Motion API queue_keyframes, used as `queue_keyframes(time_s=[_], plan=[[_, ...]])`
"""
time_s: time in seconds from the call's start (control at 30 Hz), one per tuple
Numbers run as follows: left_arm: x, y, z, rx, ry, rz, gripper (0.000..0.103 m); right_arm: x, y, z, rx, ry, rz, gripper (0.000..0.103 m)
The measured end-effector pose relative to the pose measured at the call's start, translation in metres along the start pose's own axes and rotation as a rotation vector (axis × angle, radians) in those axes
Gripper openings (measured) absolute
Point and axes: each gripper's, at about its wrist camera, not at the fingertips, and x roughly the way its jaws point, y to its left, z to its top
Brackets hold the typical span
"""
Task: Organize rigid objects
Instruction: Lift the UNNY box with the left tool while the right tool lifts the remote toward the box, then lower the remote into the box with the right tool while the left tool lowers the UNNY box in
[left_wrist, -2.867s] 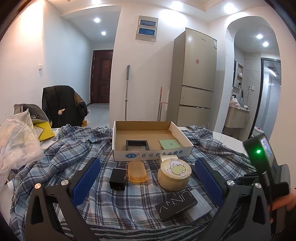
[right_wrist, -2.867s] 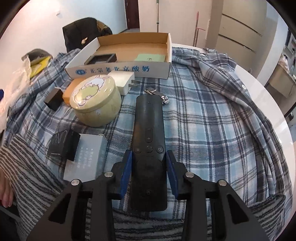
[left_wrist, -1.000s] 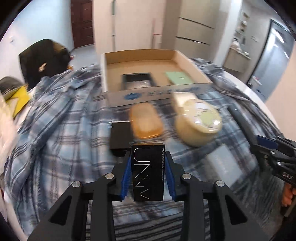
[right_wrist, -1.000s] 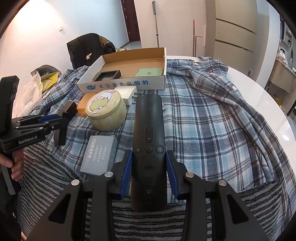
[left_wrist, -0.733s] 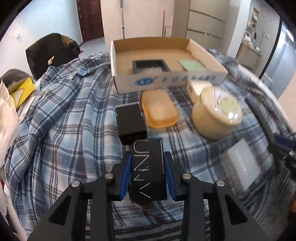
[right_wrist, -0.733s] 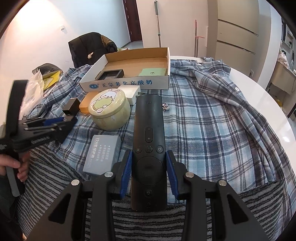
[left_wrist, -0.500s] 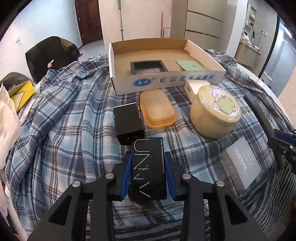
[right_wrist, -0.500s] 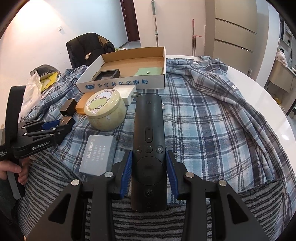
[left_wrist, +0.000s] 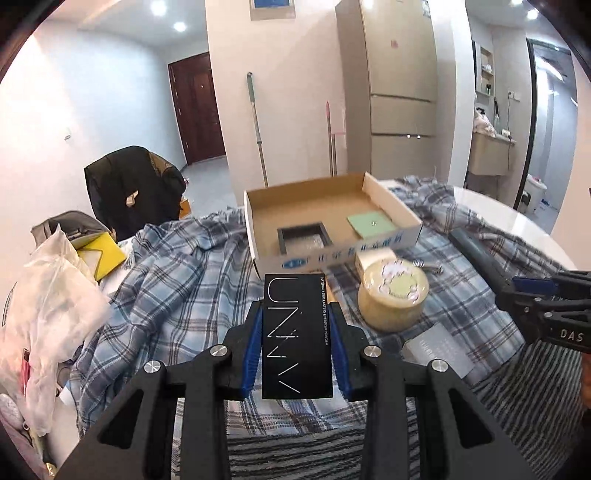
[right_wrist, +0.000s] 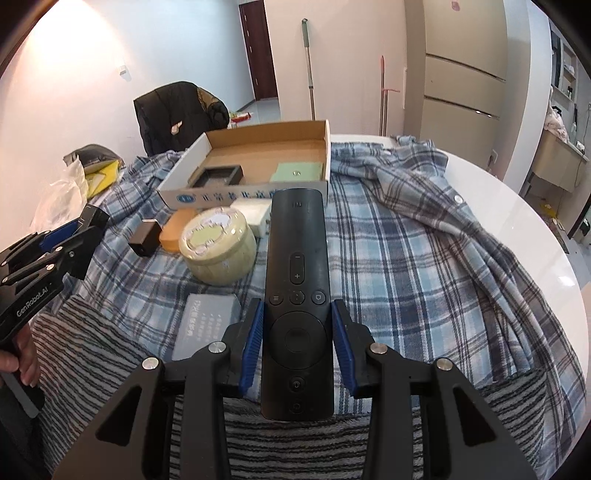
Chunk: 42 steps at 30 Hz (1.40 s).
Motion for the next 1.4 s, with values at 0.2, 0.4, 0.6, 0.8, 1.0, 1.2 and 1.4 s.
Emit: queue_keyframes(time_s=[0.2,0.4,0.6,0.8,1.0,1.2,1.4], plan=[[-0.008,0.015,0.029,-0.08,-0.033,-0.027,0.036,-0.015,0.009,0.032,-0.029,-0.057,0.016,0.035],[-0.016,0.022,0.09,-0.092,-0.138,0.035,0.036,-0.038,0.024,0.094,-0.065,-0.191,0.001,0.035],[0.002,0.024,0.149,-0.123,-0.189,0.014,0.036,-0.025,0.031,0.151,-0.021,-0.264,-0.047,0.035],[0.039,0.024,0.187,-0.126,-0.191,0.033,0.036,0.014,0.033,0.189,0.065,-0.239,0.009,0.035],[0.088,0.029,0.177,-0.141,-0.137,0.09,0.036,0.051,0.029,0.198,0.102,-0.234,-0.072,0.035],[0.146,0.043,0.139,-0.197,-0.018,0.07,0.036,0.096,0.027,0.182,0.109,-0.135,-0.033,0.035],[0.164,0.043,0.13,-0.209,0.017,0.041,0.036,0.134,0.027,0.17,0.137,-0.024,0.028,0.035]])
